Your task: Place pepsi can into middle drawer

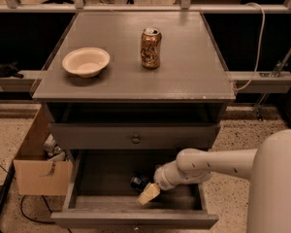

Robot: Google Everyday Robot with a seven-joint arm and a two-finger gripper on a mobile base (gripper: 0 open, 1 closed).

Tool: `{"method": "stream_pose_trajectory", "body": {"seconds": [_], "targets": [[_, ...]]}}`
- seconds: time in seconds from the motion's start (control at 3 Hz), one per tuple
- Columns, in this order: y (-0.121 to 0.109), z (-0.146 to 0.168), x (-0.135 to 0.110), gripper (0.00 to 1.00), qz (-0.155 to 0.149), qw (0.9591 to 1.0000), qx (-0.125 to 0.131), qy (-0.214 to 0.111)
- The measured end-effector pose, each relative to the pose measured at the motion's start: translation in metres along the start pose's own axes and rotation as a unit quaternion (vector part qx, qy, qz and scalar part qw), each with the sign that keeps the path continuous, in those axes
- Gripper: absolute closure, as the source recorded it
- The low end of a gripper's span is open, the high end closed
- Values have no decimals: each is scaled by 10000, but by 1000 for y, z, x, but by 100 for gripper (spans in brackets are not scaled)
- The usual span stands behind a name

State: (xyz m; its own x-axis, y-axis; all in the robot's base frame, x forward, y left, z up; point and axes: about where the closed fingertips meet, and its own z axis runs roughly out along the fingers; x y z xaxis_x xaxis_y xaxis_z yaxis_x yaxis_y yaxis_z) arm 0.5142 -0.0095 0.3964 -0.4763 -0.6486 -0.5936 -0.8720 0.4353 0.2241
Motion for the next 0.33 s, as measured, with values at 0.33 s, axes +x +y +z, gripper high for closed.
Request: {"method": "stream_pose_trajectory", "body": {"seconds": [0.33], "targets": [[0,0,0,0,0,10000,0,0]]}}
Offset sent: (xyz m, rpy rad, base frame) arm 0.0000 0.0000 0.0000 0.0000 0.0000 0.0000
